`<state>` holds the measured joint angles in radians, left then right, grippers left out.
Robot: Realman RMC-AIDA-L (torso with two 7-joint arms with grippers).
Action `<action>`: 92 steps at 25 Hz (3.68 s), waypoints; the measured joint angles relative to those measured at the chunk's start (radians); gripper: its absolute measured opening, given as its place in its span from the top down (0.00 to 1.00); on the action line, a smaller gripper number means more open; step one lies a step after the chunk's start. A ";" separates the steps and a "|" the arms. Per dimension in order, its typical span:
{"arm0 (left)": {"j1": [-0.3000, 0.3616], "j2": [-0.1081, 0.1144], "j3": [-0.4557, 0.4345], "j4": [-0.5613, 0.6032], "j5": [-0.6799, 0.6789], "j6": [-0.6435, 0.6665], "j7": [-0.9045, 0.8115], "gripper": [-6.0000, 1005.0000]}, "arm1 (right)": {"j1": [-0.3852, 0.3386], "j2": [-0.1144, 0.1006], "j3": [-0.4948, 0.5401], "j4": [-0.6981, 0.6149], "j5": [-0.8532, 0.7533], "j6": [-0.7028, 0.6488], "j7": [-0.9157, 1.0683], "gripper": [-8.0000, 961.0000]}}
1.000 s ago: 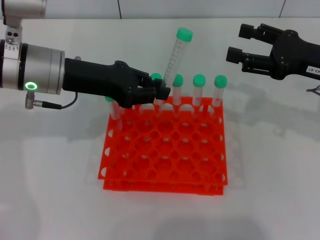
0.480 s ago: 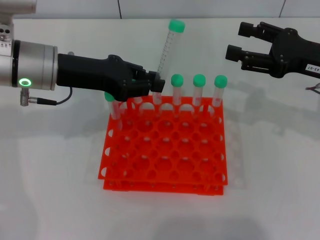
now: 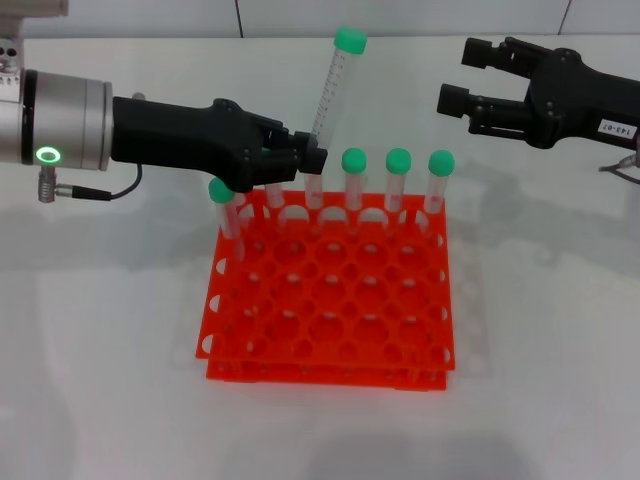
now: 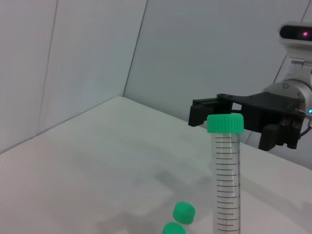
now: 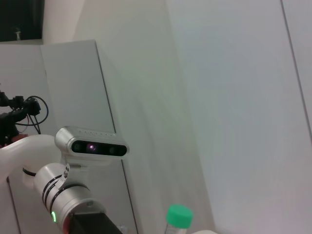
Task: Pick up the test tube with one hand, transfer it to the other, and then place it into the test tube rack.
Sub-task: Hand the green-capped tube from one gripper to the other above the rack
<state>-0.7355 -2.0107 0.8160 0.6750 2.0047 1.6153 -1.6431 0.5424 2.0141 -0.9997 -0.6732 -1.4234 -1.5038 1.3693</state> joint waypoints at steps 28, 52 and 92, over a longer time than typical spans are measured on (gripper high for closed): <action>-0.047 -0.009 0.008 -0.008 0.012 -0.030 0.003 0.70 | 0.054 0.001 0.000 0.012 0.001 0.033 0.031 0.14; -0.042 -0.018 0.008 -0.008 0.013 -0.028 0.009 0.68 | 0.108 0.006 -0.078 0.015 0.040 0.057 0.052 0.14; -0.040 -0.027 0.009 -0.008 0.010 -0.021 0.012 0.66 | 0.129 0.005 -0.116 0.023 0.066 0.073 0.071 0.72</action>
<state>-0.7757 -2.0373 0.8252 0.6673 2.0142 1.5939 -1.6307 0.6715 2.0192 -1.1154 -0.6500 -1.3575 -1.4313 1.4406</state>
